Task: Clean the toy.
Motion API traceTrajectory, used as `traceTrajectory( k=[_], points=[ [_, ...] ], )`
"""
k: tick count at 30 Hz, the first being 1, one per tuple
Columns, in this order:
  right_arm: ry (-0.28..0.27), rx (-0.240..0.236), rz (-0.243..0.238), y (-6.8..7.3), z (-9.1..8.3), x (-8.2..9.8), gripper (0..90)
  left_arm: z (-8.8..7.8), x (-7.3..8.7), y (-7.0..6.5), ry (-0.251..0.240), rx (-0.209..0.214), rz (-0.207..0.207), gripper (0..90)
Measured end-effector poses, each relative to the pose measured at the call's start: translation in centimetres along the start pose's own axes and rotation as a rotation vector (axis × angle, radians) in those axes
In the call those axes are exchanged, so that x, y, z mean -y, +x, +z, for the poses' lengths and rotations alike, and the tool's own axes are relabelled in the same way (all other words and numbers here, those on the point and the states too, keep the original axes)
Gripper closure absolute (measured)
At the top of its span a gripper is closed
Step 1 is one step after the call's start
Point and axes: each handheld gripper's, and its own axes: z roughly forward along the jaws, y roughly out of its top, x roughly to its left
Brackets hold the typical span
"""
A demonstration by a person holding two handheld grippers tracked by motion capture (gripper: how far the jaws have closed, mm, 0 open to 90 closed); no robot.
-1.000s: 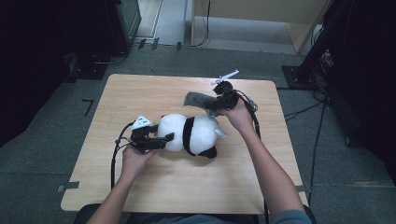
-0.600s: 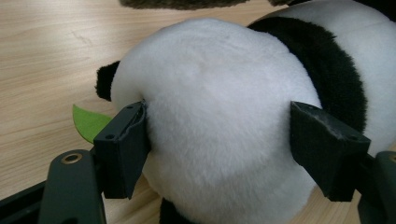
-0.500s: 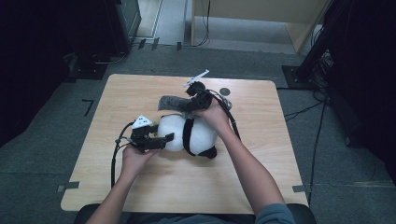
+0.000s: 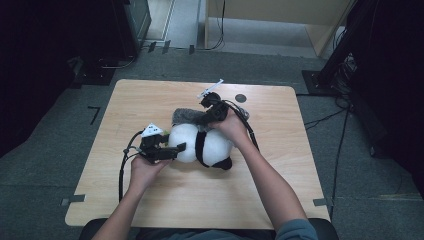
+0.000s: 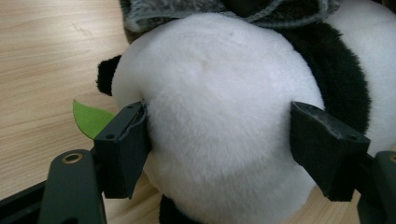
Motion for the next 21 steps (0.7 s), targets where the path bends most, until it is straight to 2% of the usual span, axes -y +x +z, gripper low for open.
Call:
traceTrajectory(
  k=[5,14,21],
  points=[
    [-0.002,0.005,0.014,-0.8,-1.1,1.0,69.6,0.1,0.1,0.0,0.000,0.005,-0.001,23.6],
    [-0.023,0.058,0.043,-2.8,-3.5,2.9,69.7,0.0,0.2,0.1,-0.007,0.008,0.003,23.5],
    [-0.044,0.077,0.080,-4.0,-5.4,4.8,69.7,0.0,0.4,0.2,-0.016,0.010,0.003,23.3]
  ],
)
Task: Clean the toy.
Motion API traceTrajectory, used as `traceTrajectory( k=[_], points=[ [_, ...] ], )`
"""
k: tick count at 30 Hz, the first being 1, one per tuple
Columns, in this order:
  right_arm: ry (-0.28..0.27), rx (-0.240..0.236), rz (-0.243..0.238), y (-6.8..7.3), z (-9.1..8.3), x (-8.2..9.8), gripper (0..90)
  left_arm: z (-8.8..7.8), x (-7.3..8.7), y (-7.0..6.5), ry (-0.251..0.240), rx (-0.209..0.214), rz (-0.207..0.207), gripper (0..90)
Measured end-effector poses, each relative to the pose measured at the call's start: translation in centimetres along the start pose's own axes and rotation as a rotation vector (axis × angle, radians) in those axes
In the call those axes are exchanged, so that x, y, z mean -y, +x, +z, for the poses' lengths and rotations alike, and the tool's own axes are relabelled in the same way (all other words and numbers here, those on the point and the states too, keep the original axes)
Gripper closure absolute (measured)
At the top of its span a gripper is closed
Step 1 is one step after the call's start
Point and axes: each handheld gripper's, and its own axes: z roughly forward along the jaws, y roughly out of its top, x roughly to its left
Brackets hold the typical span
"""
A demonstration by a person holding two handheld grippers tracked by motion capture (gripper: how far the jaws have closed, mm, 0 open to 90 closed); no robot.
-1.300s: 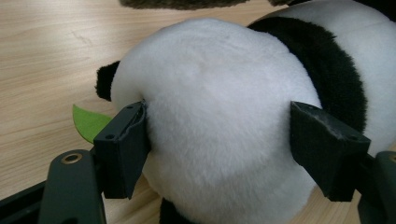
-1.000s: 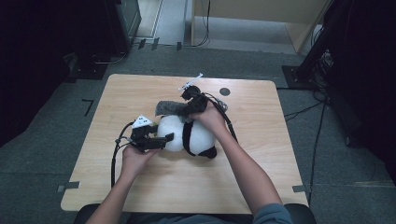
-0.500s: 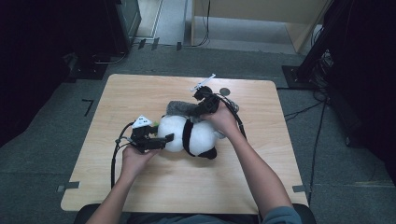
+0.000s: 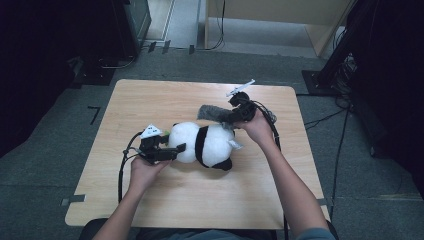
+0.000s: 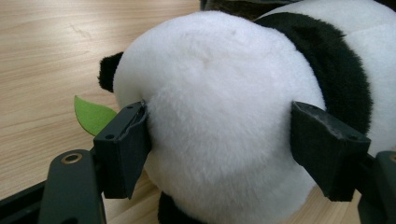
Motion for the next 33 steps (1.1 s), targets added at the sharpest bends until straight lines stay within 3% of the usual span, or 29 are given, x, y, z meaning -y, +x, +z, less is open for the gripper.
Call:
traceTrajectory(
  k=[7,13,23,33],
  points=[
    [-0.012,0.011,0.014,-0.3,-1.1,1.0,69.6,0.1,0.1,0.1,-0.013,0.003,0.004,22.9],
    [-0.043,0.009,-0.004,0.4,-1.8,0.5,69.8,0.0,0.2,0.1,-0.015,0.004,0.004,22.7],
    [-0.114,-0.017,-0.095,4.6,-2.8,-1.6,69.5,-0.1,0.1,0.0,-0.006,0.006,0.003,22.6],
    [-0.091,-0.046,-0.187,8.5,-0.2,-2.5,69.1,-0.1,0.1,0.0,-0.010,0.004,0.007,22.5]
  ],
)
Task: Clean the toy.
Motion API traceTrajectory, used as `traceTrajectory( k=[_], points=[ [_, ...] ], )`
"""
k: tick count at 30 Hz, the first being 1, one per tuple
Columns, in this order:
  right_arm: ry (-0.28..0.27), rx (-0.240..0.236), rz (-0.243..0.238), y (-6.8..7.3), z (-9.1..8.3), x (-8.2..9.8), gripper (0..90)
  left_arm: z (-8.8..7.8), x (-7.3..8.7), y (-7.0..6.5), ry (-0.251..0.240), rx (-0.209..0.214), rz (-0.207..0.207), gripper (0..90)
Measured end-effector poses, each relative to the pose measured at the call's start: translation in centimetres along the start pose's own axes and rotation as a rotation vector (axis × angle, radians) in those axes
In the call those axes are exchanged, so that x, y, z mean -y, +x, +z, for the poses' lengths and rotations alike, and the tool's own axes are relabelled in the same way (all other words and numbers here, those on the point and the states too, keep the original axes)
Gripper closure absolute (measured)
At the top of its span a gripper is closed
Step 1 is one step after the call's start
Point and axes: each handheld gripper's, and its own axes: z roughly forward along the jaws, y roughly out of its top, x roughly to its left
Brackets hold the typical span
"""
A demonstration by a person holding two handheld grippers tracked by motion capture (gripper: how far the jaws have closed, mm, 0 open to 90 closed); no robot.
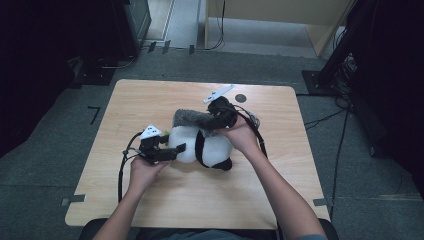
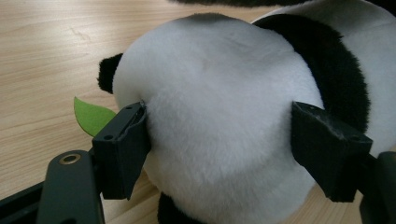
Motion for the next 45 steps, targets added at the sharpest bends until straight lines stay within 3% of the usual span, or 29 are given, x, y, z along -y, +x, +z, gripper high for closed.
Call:
traceTrajectory(
  k=[5,8,10,13,20,38,45],
  points=[
    [0.018,-0.011,-0.020,1.0,1.8,0.0,68.2,0.0,0.0,0.0,0.002,0.000,0.000,22.5],
    [0.023,-0.024,-0.030,1.5,2.6,-0.2,63.0,0.0,0.0,0.0,0.002,0.000,-0.001,22.5],
    [0.005,-0.035,-0.037,1.9,3.0,-0.3,56.1,0.0,0.0,0.0,0.002,0.000,0.001,22.5],
    [-0.018,-0.035,-0.043,2.2,3.3,-0.6,54.6,0.0,0.0,0.0,0.003,0.000,0.000,22.5],
    [0.000,-0.033,-0.038,2.5,3.9,-0.2,67.3,0.0,-0.1,0.0,0.011,-0.004,-0.001,22.6],
    [0.003,-0.014,-0.003,1.3,0.5,1.9,69.0,0.0,-0.1,0.0,0.010,-0.004,-0.001,22.6],
    [-0.041,-0.002,0.025,0.5,-1.3,3.1,69.3,0.0,-0.1,0.0,0.010,-0.002,-0.002,22.6]
  ],
)
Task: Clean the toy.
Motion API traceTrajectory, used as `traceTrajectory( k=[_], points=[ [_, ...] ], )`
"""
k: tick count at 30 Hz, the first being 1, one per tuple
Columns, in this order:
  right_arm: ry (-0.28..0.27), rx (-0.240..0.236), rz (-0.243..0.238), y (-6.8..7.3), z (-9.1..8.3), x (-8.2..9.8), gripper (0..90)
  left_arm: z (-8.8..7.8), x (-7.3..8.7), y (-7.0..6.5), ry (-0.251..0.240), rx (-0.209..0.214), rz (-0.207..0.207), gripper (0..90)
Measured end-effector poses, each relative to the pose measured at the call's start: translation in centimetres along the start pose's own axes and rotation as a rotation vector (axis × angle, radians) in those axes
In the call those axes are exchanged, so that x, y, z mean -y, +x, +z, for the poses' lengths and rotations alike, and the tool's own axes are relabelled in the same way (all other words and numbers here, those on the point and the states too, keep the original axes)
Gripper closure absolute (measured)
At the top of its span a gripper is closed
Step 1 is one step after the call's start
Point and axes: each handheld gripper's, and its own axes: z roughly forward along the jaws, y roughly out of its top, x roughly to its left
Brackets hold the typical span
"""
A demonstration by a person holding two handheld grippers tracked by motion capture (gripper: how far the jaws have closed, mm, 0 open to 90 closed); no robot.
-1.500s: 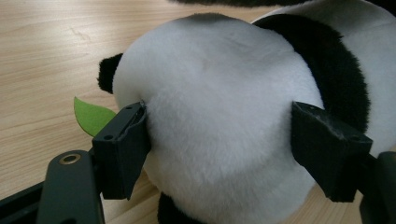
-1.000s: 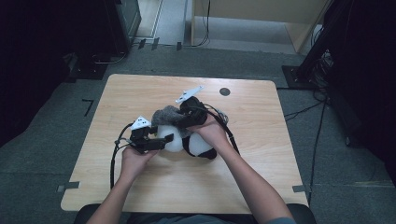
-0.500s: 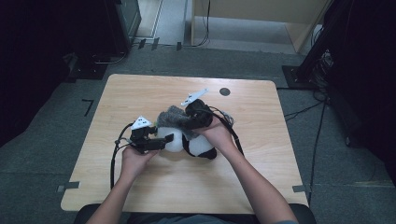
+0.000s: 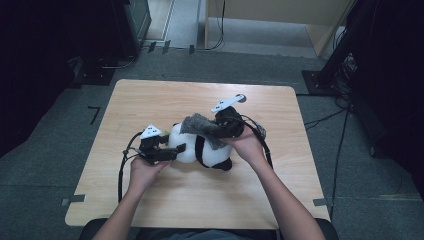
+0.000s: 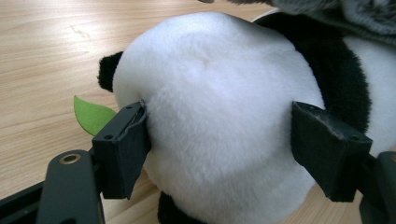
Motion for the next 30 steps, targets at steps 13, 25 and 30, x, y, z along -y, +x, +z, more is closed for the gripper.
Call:
traceTrajectory(
  k=[13,25,30],
  points=[
    [-0.010,0.055,0.017,-1.3,-3.3,2.3,69.3,0.0,0.1,0.1,-0.008,0.009,-0.002,22.6],
    [-0.030,0.065,0.025,-1.6,-4.6,1.9,69.1,0.0,0.1,0.1,-0.013,0.009,-0.005,22.6],
    [-0.034,0.041,-0.009,-0.6,-3.0,0.3,68.7,0.0,0.1,0.0,-0.012,0.008,-0.004,22.6]
  ],
)
